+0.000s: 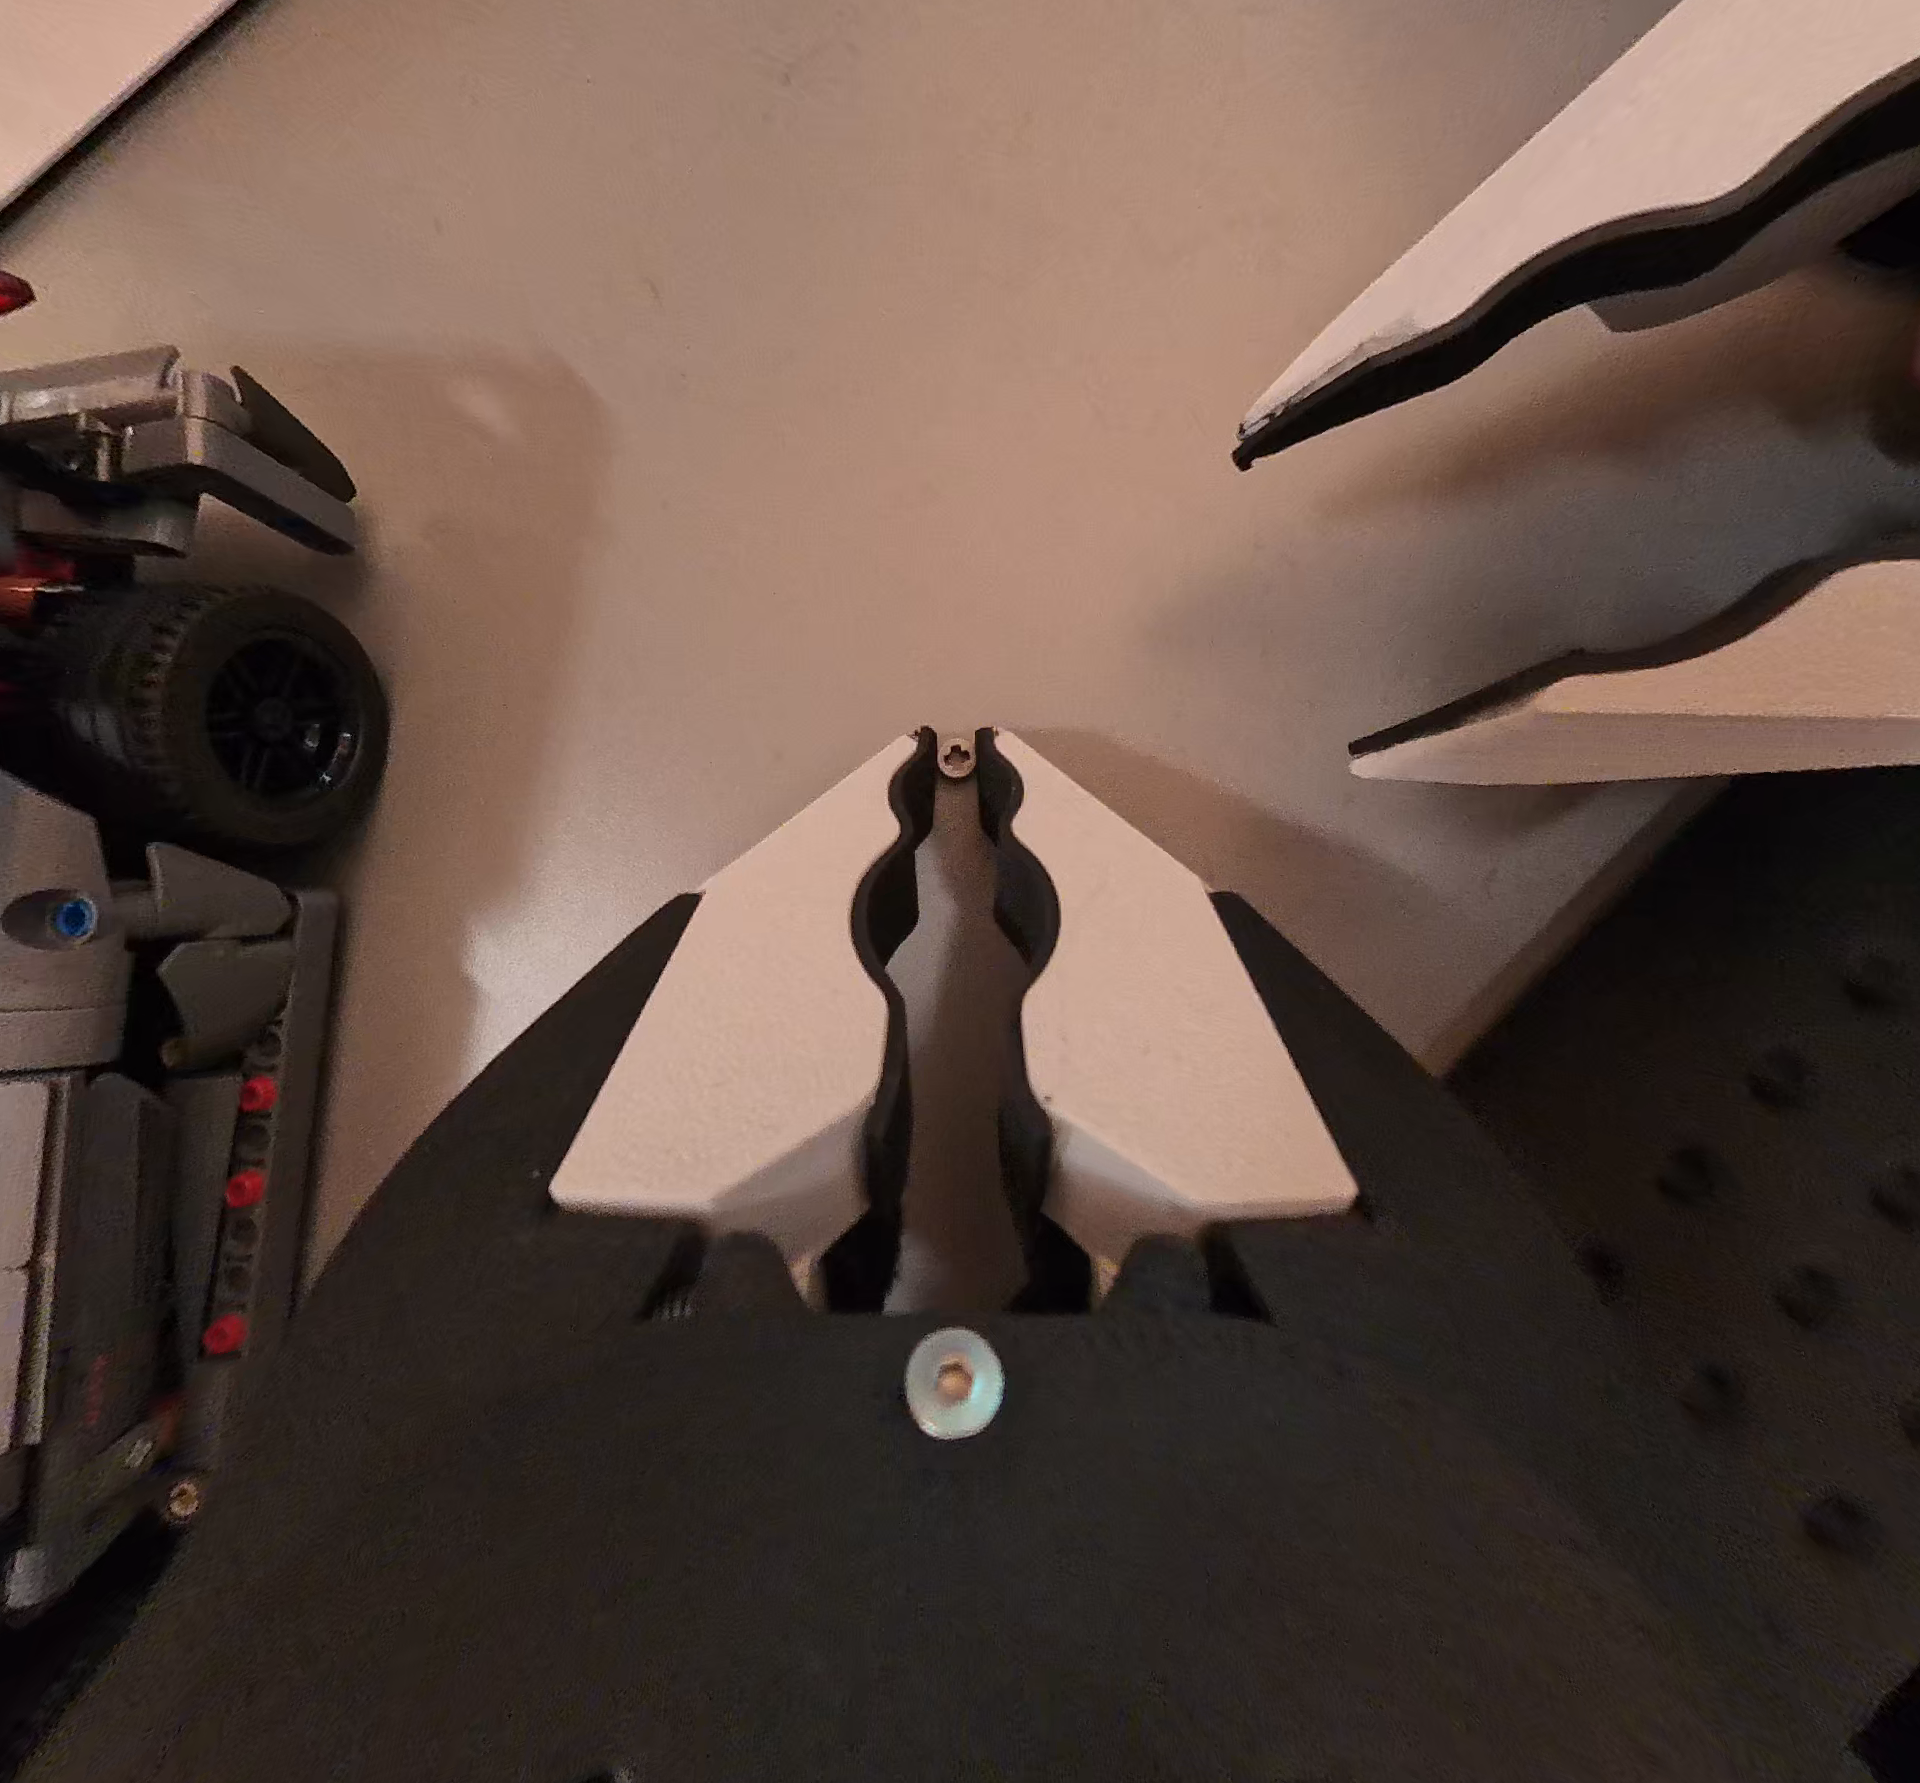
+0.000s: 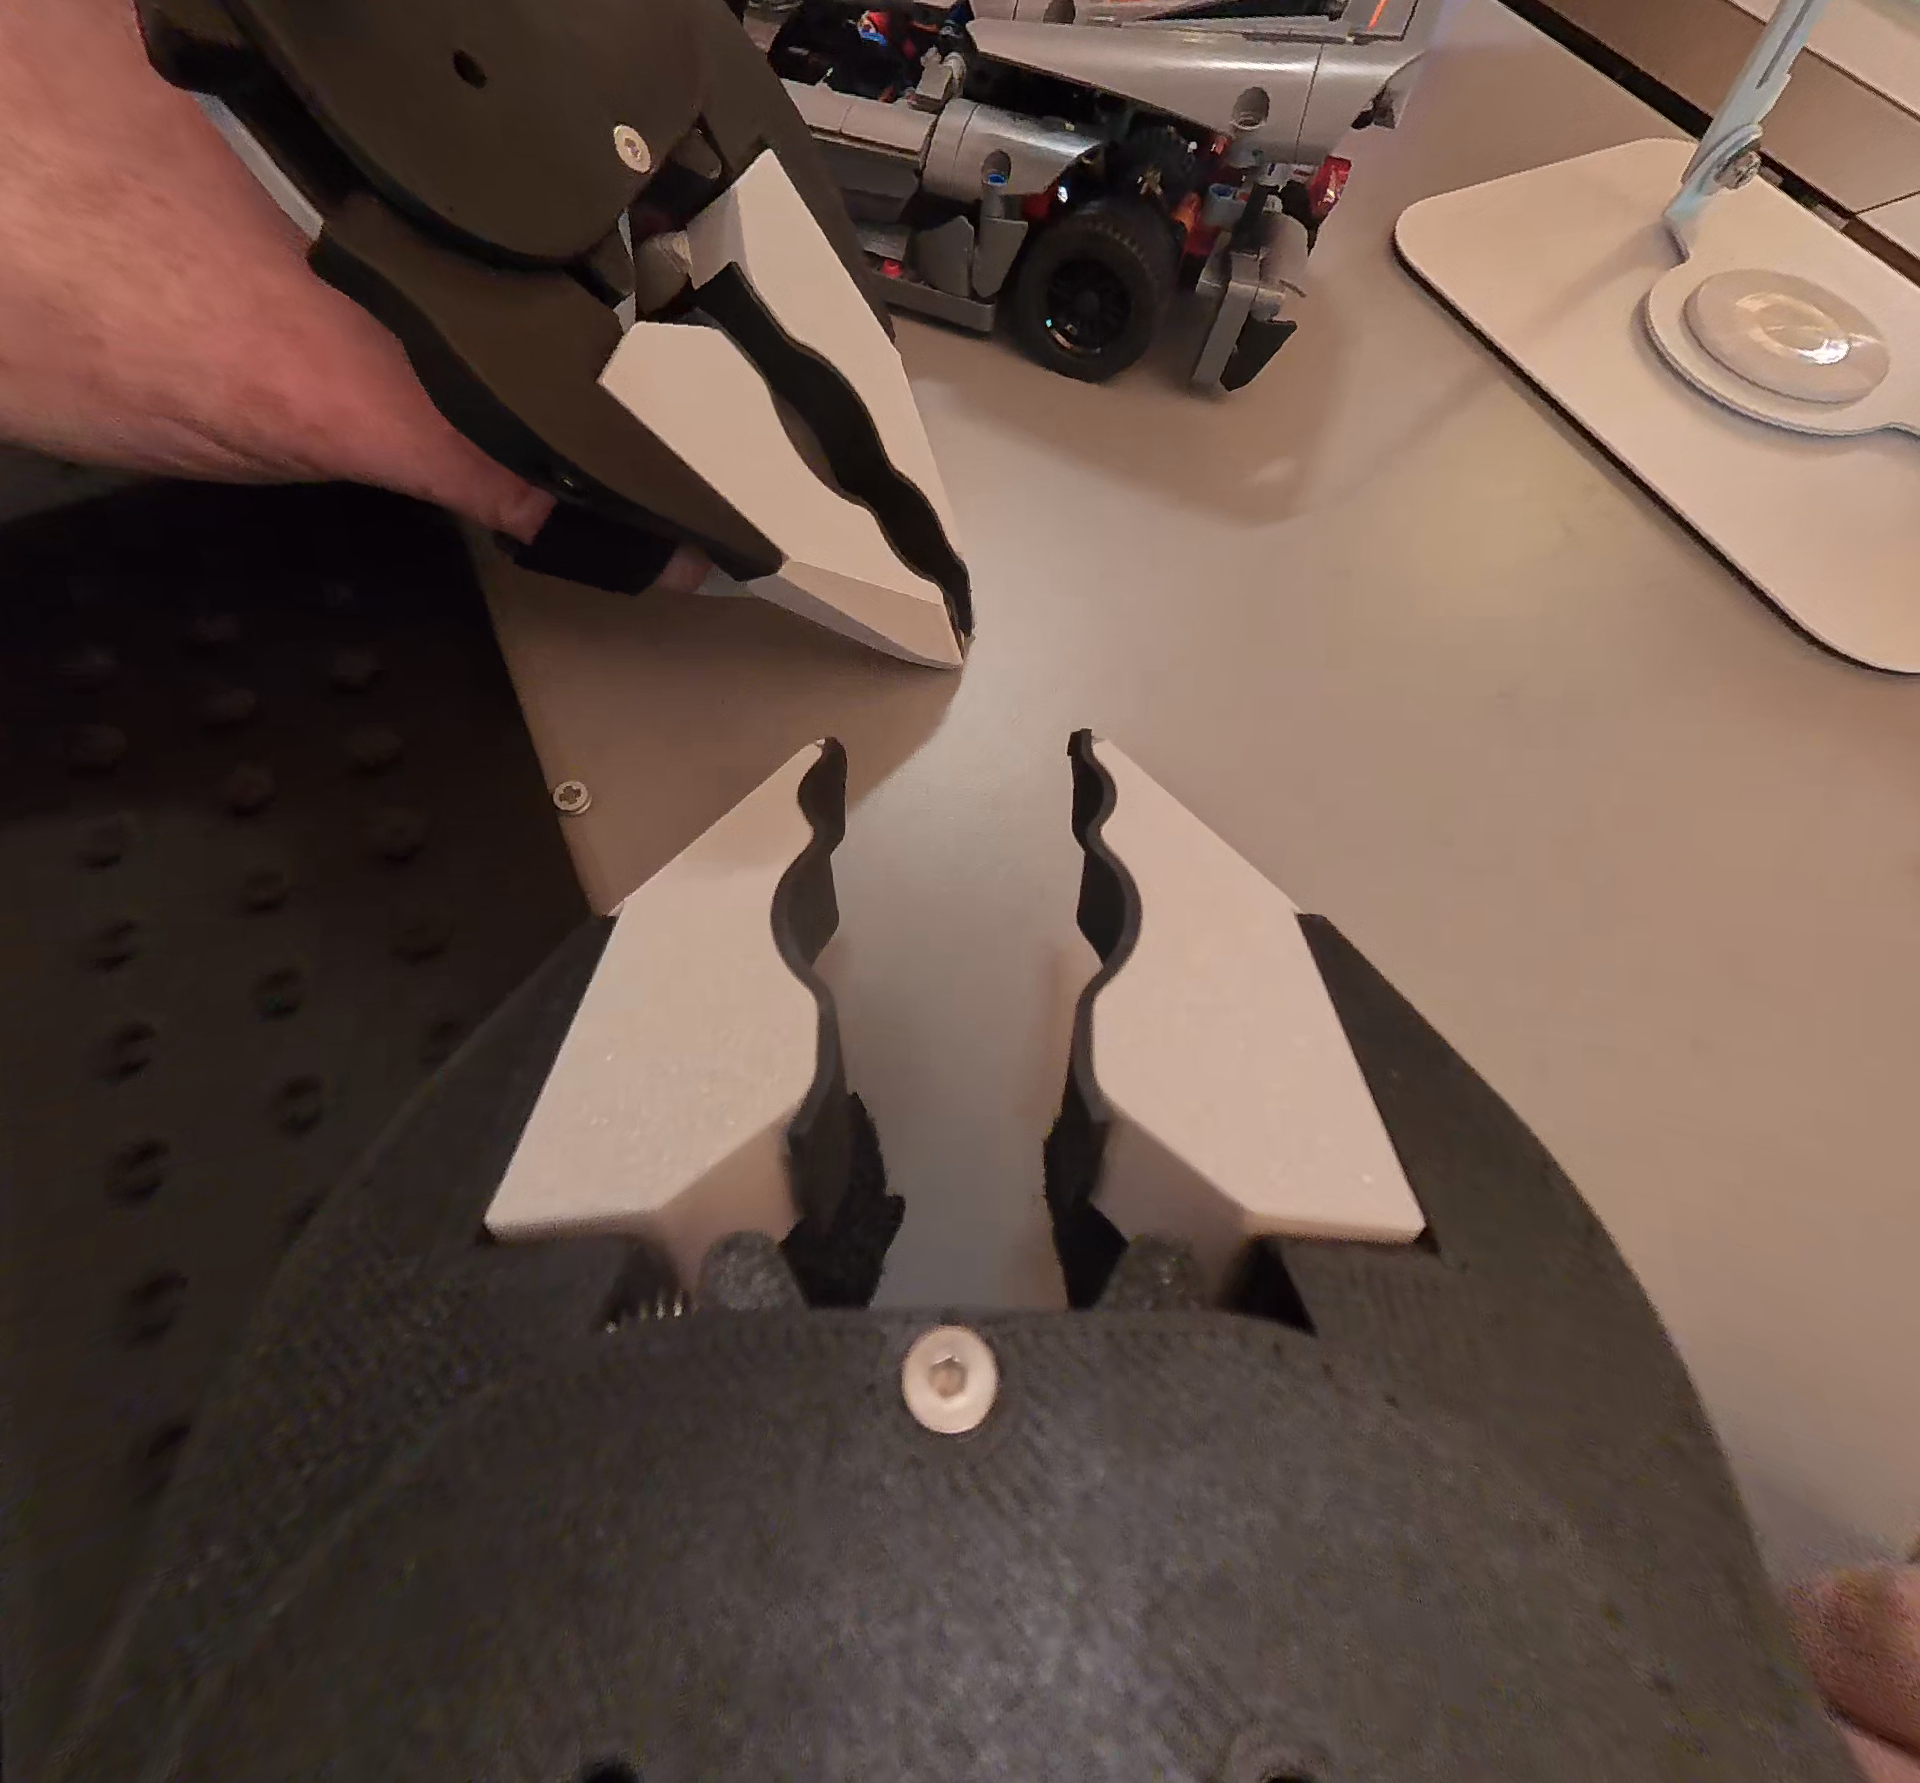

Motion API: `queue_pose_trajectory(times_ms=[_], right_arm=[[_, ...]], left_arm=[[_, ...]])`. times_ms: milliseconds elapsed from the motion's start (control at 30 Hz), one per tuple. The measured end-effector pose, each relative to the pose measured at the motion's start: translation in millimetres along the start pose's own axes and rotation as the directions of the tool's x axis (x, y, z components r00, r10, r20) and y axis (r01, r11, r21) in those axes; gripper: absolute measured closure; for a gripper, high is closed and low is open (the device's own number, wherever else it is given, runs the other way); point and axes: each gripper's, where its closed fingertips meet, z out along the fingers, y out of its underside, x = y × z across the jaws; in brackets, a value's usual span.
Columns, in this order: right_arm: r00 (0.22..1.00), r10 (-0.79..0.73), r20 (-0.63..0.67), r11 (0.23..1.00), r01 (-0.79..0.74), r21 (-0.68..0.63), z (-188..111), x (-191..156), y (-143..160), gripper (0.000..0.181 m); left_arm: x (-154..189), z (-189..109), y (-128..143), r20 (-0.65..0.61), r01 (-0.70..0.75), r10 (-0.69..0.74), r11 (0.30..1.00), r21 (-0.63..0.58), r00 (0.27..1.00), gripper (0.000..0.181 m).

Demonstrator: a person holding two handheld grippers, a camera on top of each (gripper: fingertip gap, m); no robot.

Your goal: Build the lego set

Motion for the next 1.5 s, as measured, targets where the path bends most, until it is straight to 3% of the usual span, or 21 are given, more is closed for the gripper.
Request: queue_pose_trajectory(times_ms=[233, 567, 933, 1300, 1500], right_arm=[[1.0, 0.004, 0.0, 1.0, -0.004, 0.007, -0.5, 0.5, -0.7, 0.139], [0.999, 0.027, -0.045, 0.999, -0.025, 0.04, -6.4, 10.6, -4.5, 0.138], [0.991, -0.006, -0.132, 0.996, 0.018, 0.09, -35.1, 11.9, -6.2, 0.142], [0.985, -0.011, -0.173, 0.975, 0.049, 0.217, -68.8, 6.3, -13.8, 0.14], [0.981, -0.069, -0.181, 0.979, 0.101, 0.178, -66.5, -2.4, -9.1, 0.14]], left_arm=[[1.2, 1.9, -3.5, 0.004, -0.015, 0.015, 1.0, 0.004, 1.0, 0.177], [17.2, 20.8, -29.2, -0.045, -0.08, 0.08, 0.997, 0.012, 0.996, 0.177], [29.2, 40.9, -56.4, -0.096, -0.141, 0.144, 0.989, 0.037, 0.985, 0.177], [68.1, 74.6, -102.2, -0.233, -0.257, 0.273, 0.962, 0.097, 0.934, 0.177], [72.2, 79.0, -107.9, -0.266, -0.304, 0.32, 0.947, 0.103, 0.909, 0.177]])
